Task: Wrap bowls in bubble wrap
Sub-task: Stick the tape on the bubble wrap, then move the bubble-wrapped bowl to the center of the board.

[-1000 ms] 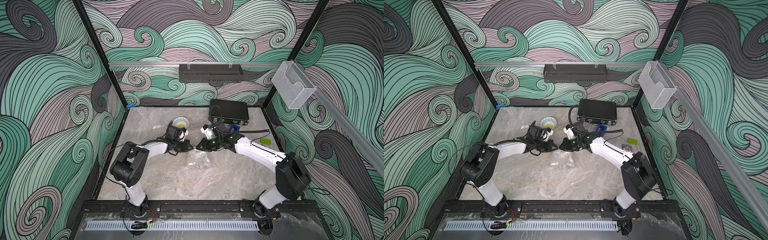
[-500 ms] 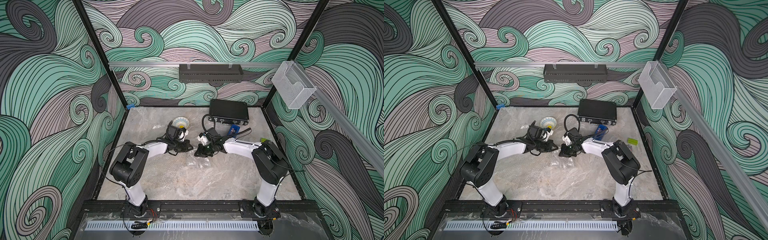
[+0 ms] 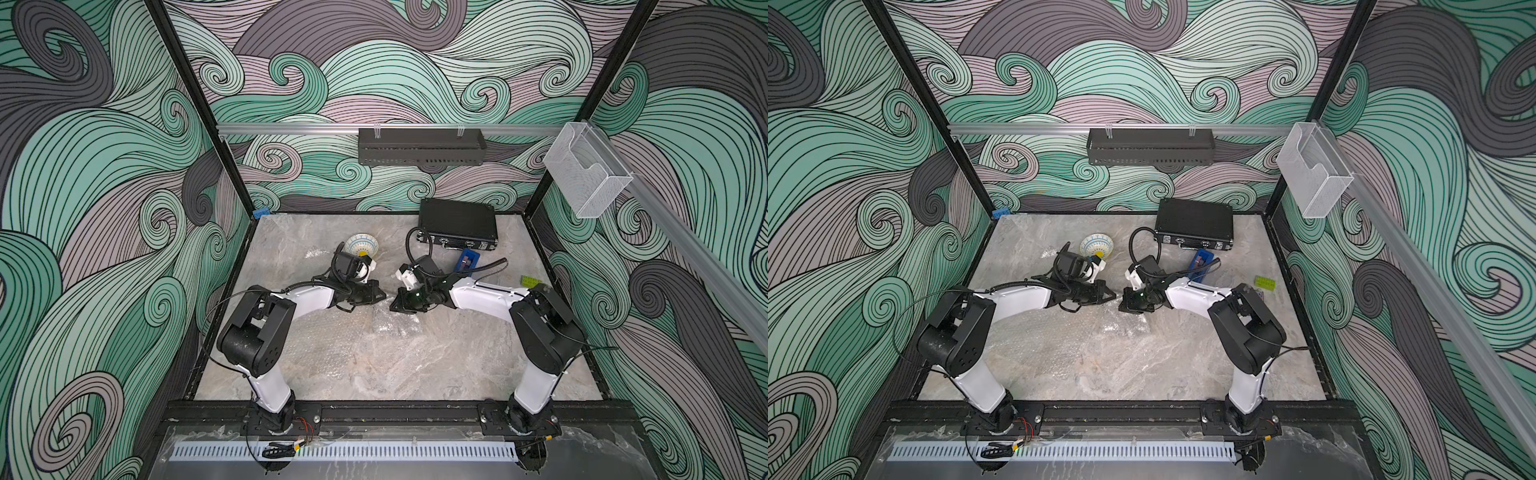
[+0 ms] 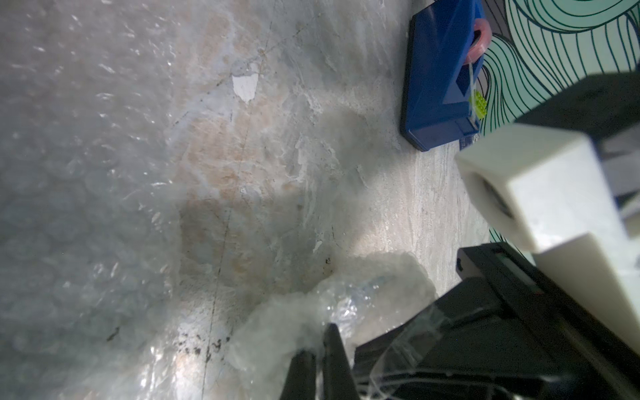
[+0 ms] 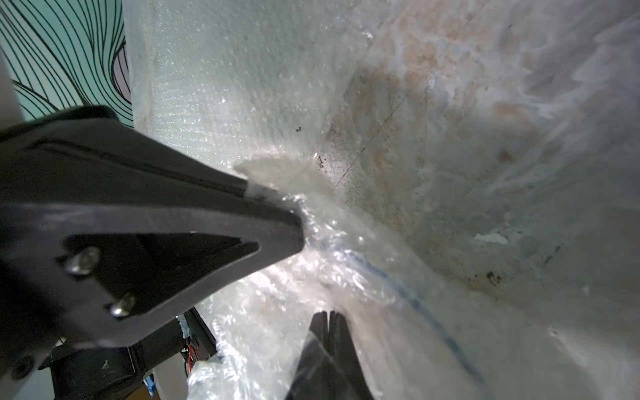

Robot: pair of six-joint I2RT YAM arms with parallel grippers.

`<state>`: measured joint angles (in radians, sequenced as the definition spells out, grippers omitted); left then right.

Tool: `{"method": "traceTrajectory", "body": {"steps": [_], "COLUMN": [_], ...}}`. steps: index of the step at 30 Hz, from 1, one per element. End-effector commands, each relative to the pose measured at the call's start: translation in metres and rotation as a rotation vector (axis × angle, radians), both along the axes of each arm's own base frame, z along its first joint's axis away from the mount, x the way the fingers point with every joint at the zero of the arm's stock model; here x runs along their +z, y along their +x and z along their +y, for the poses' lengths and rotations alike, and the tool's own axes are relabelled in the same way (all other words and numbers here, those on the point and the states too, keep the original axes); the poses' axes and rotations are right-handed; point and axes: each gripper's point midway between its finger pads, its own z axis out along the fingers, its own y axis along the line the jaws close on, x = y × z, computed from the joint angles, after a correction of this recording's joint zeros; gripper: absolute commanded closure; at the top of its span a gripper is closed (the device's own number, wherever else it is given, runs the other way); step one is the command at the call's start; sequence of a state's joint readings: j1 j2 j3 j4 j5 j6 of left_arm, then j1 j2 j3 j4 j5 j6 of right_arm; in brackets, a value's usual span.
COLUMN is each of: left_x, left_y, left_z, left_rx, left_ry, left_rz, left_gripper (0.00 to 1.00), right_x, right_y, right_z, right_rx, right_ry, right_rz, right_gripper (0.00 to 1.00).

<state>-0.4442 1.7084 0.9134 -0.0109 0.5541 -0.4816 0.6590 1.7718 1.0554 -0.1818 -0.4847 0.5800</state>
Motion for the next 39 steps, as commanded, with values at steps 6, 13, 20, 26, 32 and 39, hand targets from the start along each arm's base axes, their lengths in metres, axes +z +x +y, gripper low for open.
{"method": "traceTrajectory", "body": {"steps": [6,13,20,26,32,39], "left_x": [0.019,0.023,0.033,0.039,0.027,0.019], "left_y": [0.003,0.014,0.061,0.109,0.159,0.202], "left_z": [0.002,-0.001,-0.014,-0.032,-0.047,-0.047], "left_rx": [0.016,0.047,0.121,0.143,0.155,0.186], "left_ry": [-0.017,-0.030,-0.034,-0.044,-0.037,-0.051], "left_rz": [-0.039,-0.040,-0.064,-0.099,-0.108,-0.103], "left_gripper": [1.00,1.00,1.00,1.00,1.00,1.00], "right_x": [0.047,0.063,0.072,0.066,0.062,0.059], "right_y": [-0.004,0.000,0.009,0.005,0.002,-0.001], "right_z": [-0.026,-0.044,-0.073,-0.088,-0.094,-0.097], "right_rx": [-0.024,-0.065,-0.167,-0.195,-0.203,-0.202], "right_ry": [0.021,0.032,0.032,0.019,0.013,0.002], "right_rz": [-0.118,-0.145,-0.187,-0.172,-0.162,-0.159], "right_gripper": [0.80,0.77,0.77,0.77,0.77,0.77]}}
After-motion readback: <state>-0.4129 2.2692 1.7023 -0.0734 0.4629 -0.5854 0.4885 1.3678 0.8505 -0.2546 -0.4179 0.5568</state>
